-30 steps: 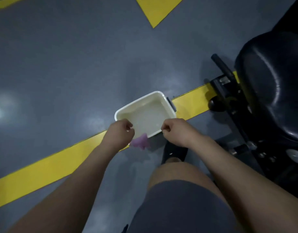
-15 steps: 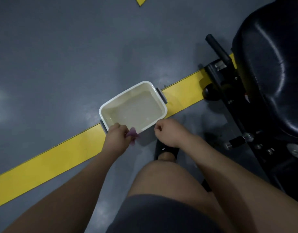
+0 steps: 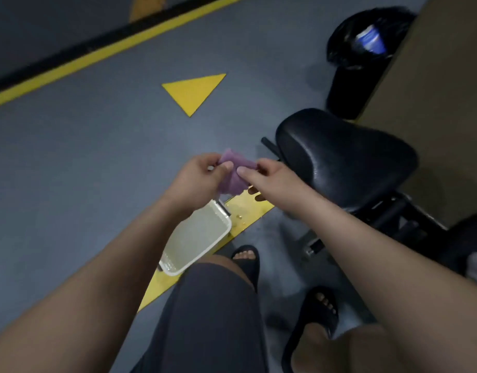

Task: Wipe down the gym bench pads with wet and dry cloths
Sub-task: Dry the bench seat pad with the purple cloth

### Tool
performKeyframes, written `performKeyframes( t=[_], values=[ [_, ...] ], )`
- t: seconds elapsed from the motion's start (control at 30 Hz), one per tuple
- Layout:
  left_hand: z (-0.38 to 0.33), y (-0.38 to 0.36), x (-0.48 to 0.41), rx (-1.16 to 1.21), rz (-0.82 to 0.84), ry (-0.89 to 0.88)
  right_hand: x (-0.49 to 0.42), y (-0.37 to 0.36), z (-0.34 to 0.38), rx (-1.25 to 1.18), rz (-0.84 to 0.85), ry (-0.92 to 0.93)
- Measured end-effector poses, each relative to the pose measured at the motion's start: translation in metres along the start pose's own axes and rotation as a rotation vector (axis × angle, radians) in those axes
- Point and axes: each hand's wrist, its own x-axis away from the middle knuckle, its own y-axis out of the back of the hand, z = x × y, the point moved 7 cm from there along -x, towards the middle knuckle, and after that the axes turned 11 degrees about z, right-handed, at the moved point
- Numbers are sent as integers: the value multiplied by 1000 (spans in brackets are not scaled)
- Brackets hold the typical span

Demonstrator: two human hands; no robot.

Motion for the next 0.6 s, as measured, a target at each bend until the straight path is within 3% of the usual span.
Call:
performKeyframes(
  t=[0.13, 0.27, 0.43, 0.53, 0.6],
  values=[
    [-72, -34, -15, 107, 134, -103, 49, 57, 9, -325, -127, 89],
    [-106, -84, -40, 219, 145, -52, 86, 109, -12, -504, -268, 91],
    [-121, -163, -66, 214, 233, -50, 117, 144, -63, -836, -194, 10],
    [-112, -195, -88, 57, 243, -14, 131, 175, -95, -781, -332, -87],
    [-108, -204, -102, -113, 235, -2, 140, 206, -114, -600, -494, -144]
  ],
)
